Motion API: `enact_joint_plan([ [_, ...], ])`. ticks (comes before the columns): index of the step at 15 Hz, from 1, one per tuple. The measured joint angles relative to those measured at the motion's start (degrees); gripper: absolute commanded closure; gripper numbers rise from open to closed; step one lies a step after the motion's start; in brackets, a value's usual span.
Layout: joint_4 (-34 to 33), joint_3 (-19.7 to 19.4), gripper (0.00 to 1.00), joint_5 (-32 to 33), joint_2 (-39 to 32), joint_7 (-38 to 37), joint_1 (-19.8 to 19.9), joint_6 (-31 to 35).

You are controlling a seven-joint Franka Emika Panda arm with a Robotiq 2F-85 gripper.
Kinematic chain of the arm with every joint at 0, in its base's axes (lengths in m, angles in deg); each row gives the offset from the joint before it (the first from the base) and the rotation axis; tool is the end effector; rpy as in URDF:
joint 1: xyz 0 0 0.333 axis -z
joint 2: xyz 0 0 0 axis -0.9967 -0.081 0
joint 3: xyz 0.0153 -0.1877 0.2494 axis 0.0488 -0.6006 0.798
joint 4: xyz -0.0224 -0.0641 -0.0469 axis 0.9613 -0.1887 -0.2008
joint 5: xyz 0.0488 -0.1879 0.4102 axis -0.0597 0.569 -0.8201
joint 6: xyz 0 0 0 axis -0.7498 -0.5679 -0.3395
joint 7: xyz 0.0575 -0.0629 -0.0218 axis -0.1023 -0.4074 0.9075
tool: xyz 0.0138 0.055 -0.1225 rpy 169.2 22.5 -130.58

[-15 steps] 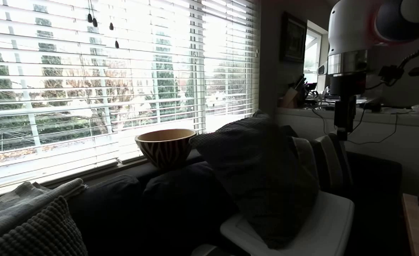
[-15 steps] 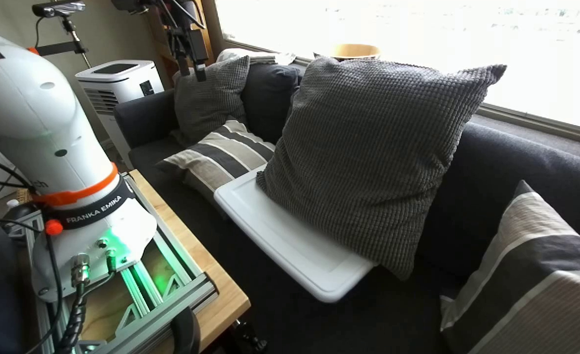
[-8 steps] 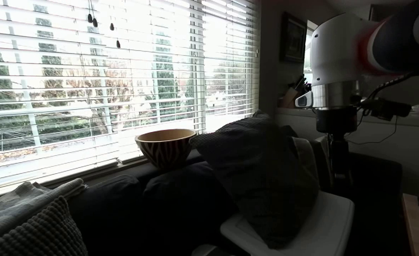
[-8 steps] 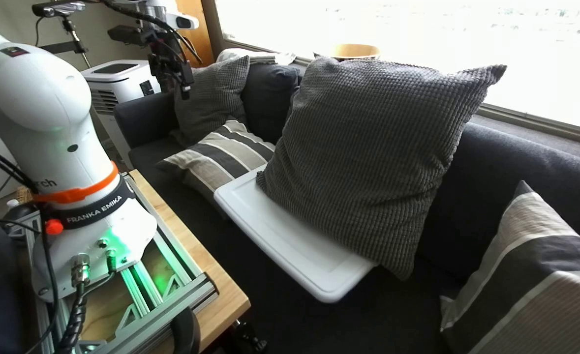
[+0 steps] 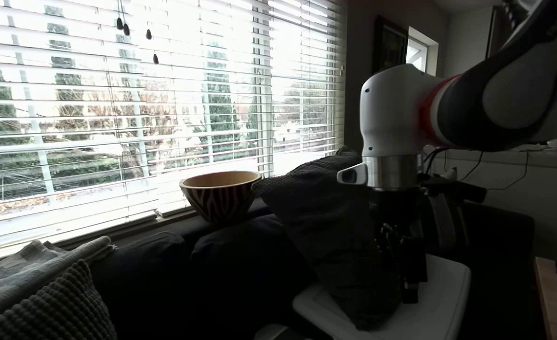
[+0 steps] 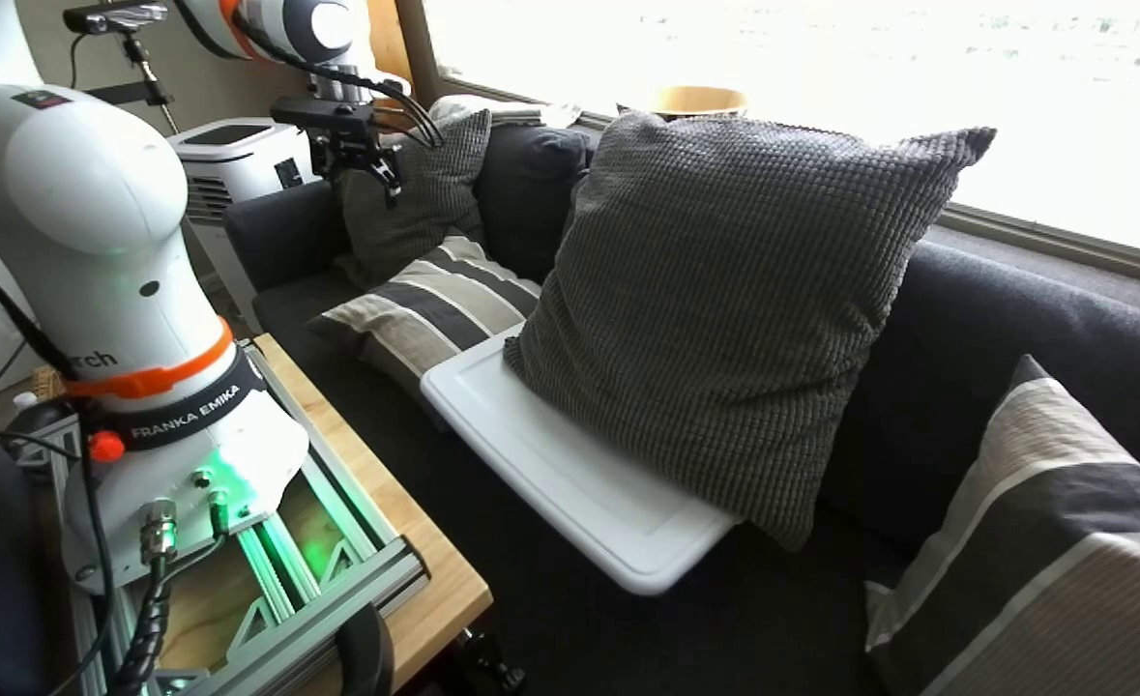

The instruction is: Pick up the striped pillow on the left then place it against the backrest of the sofa.

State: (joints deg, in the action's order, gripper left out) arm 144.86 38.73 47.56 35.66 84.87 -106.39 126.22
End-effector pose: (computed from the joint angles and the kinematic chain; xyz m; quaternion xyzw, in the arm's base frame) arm 0.3778 0.3259 0.1915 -0.9393 -0.3374 0.0458 0.0428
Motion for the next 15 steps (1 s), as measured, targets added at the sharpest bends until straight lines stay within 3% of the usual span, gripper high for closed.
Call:
enact_joint_plan([
  [8, -18.63, -1.14, 0.00, 7.86, -21.50, 24.95, 5.12, 0.10],
  [15, -33.03, -0.71, 0.00, 16.83, -41.06, 39.74, 5.75, 1.17],
])
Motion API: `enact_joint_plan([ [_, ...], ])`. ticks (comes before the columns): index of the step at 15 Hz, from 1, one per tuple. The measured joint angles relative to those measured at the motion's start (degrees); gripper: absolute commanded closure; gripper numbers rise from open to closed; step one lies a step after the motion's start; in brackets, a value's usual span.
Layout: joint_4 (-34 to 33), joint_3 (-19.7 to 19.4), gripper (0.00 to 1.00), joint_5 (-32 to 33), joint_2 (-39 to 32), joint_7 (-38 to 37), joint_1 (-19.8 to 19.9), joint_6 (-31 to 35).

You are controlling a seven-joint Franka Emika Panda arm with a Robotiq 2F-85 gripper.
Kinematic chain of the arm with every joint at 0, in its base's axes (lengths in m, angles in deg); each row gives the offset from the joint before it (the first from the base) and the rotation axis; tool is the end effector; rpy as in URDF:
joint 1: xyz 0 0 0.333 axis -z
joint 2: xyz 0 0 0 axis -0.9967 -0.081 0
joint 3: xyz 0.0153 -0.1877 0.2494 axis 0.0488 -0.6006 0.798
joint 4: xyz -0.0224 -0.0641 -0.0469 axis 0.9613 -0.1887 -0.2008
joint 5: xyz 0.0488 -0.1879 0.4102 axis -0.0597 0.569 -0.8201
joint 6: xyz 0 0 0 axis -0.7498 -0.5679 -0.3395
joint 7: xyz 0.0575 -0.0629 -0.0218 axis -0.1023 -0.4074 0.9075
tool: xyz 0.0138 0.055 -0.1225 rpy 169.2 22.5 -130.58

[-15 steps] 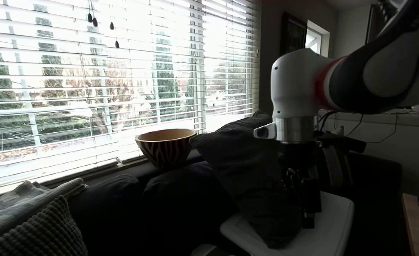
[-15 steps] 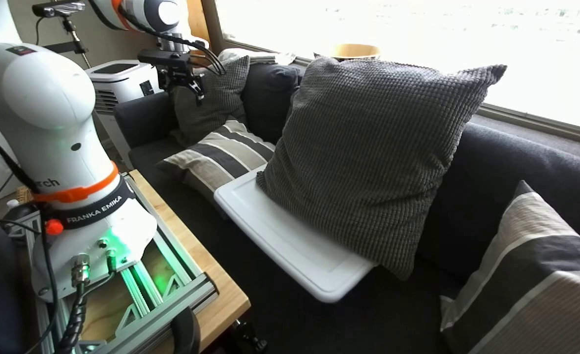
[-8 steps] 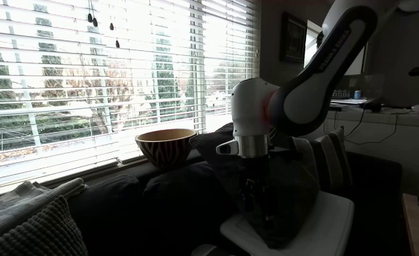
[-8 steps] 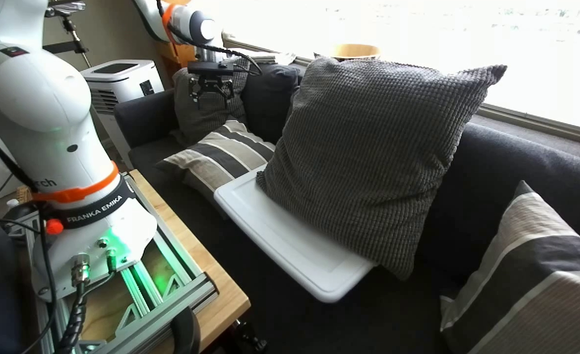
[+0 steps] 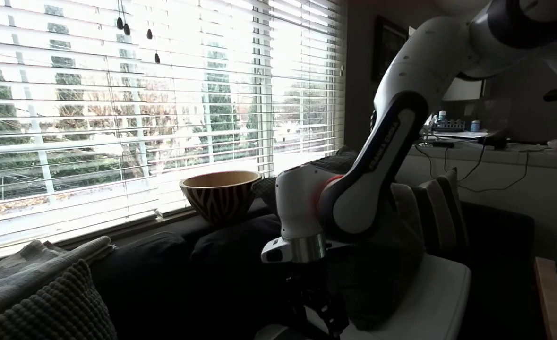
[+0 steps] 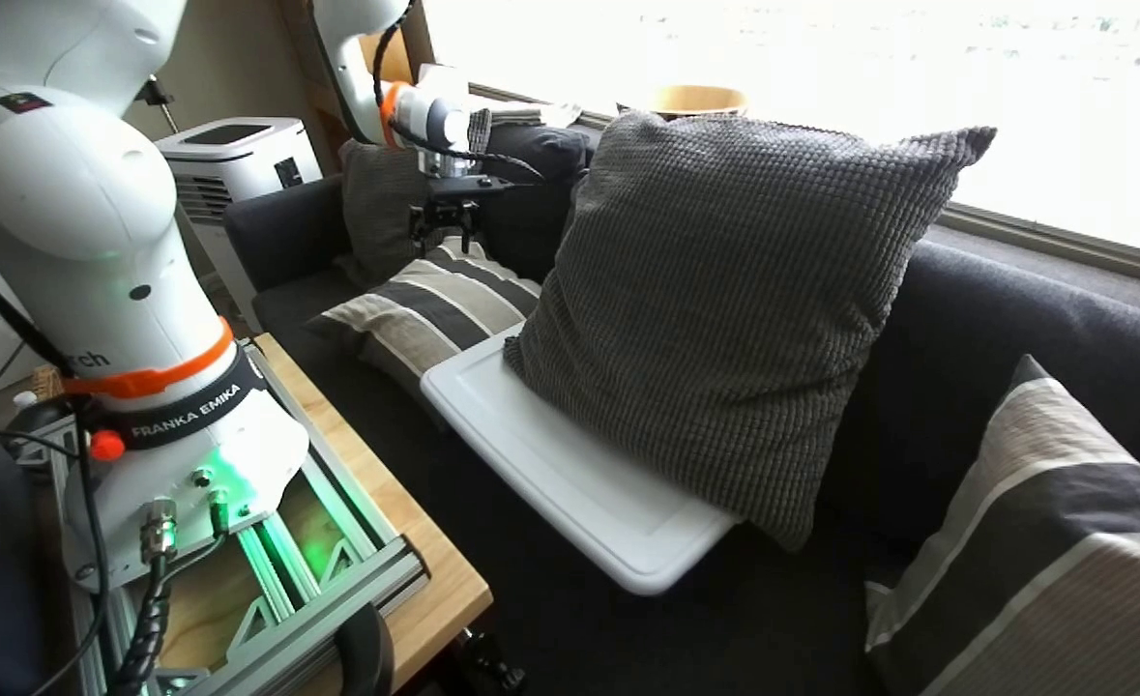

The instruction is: Pick up the striped pillow on the left then place it against the backrest of the sofa.

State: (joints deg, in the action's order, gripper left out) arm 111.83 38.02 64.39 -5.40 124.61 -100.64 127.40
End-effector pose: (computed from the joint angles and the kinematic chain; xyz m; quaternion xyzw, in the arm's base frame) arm 0.5135 0.3617 0.0272 -0.7468 -0.6572 0.0605 0.0813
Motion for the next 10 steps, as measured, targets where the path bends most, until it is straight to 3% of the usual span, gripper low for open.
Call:
enact_joint_plan([
  [3, -3.35, 0.01, 0.00, 0.84, -4.54, 1.18, 0.09, 0.15],
  [10, -3.12, 0.22, 0.00, 0.84, -3.37, 1.10, 0.15, 0.14],
])
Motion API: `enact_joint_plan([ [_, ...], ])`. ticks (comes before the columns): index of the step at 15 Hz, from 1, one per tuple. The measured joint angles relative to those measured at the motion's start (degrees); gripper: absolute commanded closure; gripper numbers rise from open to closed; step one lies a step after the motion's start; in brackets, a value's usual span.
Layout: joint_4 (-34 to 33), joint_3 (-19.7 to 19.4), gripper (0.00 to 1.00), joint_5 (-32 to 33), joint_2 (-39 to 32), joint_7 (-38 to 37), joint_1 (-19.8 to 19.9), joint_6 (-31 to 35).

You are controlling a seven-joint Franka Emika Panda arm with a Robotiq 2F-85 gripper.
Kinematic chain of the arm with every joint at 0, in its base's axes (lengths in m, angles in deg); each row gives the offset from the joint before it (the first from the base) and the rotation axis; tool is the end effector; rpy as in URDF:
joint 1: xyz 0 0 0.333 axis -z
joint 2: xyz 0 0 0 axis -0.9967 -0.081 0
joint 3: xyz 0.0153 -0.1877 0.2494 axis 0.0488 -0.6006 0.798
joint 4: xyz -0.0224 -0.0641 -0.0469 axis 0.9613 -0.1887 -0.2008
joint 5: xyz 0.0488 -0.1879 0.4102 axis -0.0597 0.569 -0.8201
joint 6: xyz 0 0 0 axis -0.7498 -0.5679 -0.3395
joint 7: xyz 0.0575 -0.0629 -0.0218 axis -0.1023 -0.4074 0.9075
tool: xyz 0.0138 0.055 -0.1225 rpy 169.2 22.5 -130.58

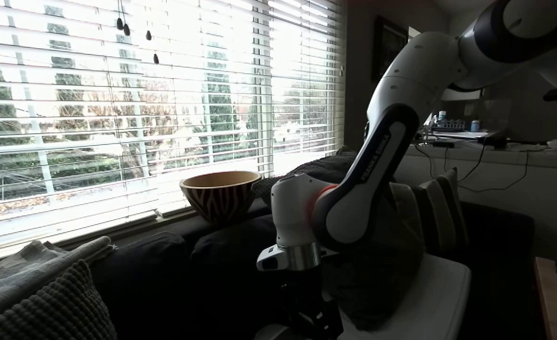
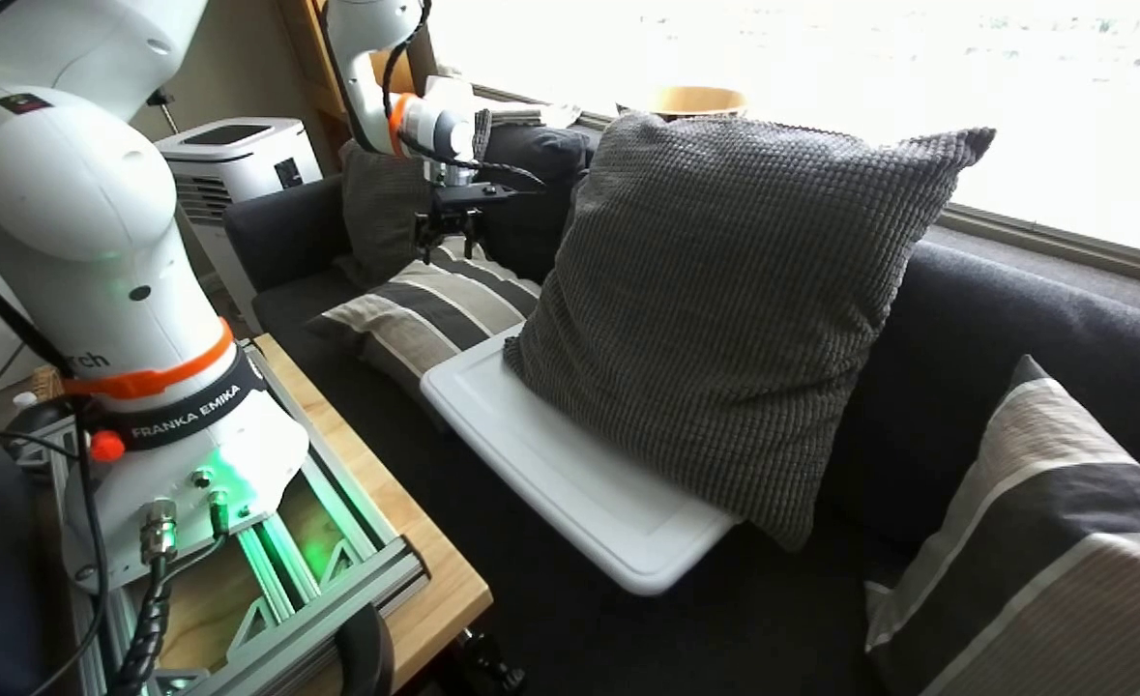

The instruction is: Pick up the striped pillow on the left then place it against the backrest of the sofa.

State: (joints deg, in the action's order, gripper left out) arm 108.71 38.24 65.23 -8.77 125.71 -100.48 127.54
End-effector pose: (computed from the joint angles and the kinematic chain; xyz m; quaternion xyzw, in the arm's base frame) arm 0.5217 0.3669 0.0118 -0.7401 -0.6645 0.0578 0.0863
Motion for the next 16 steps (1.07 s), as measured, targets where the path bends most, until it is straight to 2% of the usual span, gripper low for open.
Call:
enact_joint_plan([
  [7, -0.99, 0.65, 0.00, -0.02, -0.60, 0.98, 0.48, 0.11],
  [11, -7.12, 2.38, 0.00, -0.14, -5.02, 7.23, 1.99, 0.21],
  [16, -16.45, 3.79, 0.00, -0.38, -14.40, 17.54, 4.37, 0.20],
])
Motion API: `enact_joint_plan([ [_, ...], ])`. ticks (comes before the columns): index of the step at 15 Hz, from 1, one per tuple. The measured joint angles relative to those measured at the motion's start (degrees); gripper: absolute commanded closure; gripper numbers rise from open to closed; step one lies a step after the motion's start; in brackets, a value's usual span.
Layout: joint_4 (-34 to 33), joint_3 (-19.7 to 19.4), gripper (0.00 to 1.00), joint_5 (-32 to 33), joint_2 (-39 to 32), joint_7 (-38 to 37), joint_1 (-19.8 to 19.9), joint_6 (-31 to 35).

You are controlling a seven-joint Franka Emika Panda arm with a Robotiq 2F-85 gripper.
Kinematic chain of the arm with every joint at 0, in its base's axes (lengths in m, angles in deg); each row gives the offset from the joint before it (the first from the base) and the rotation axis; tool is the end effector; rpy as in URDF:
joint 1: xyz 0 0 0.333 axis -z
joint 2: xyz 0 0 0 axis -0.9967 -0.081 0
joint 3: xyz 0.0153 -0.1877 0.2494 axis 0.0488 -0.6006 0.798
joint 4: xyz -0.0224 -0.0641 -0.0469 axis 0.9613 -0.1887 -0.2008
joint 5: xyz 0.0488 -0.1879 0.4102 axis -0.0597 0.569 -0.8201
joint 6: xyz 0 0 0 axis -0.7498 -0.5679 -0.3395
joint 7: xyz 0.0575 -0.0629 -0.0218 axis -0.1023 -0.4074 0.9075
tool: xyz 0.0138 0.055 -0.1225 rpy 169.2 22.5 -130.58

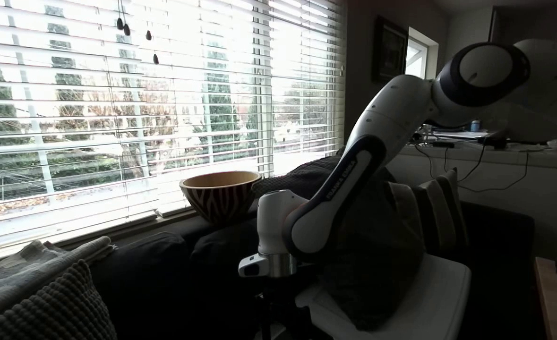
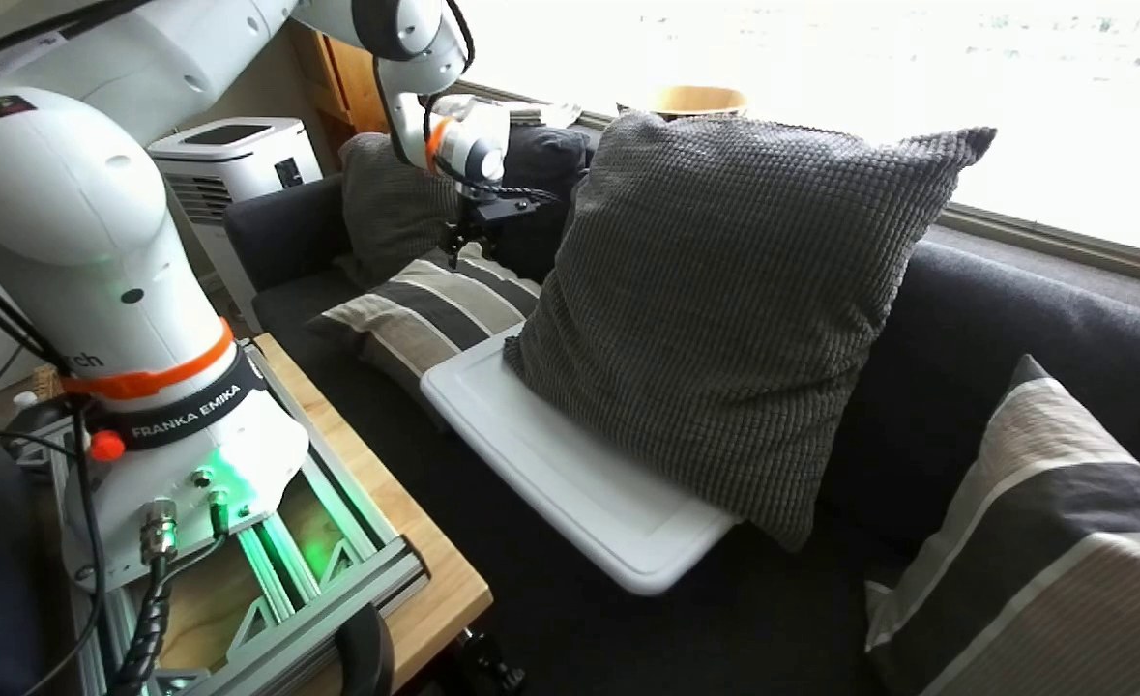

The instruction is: Pick up the striped pillow on the left then place it against the backrest of the sofa.

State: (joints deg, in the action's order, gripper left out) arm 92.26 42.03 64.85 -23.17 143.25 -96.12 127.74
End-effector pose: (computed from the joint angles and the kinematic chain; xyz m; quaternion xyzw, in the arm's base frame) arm 0.5868 0.3790 -0.0309 -0.6695 -0.7300 -0.0049 0.1369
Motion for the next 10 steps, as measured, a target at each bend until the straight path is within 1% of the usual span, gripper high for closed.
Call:
enact_joint_plan([
  [4, -7.52, 0.07, 0.00, 0.00, -7.77, 7.70, 0.81, -0.01],
  [7, -11.98, 0.06, 0.00, 0.00, -12.22, 12.14, 1.10, -0.27],
  [8, -13.17, 0.06, 0.25, 0.00, -13.38, 13.40, 1.19, -0.40],
  [9, -14.26, 0.06, 0.27, 0.00, -14.42, 14.46, 1.25, -0.62],
  [10, -15.28, 0.07, 0.34, -0.07, -15.36, 15.43, 1.27, -1.02],
])
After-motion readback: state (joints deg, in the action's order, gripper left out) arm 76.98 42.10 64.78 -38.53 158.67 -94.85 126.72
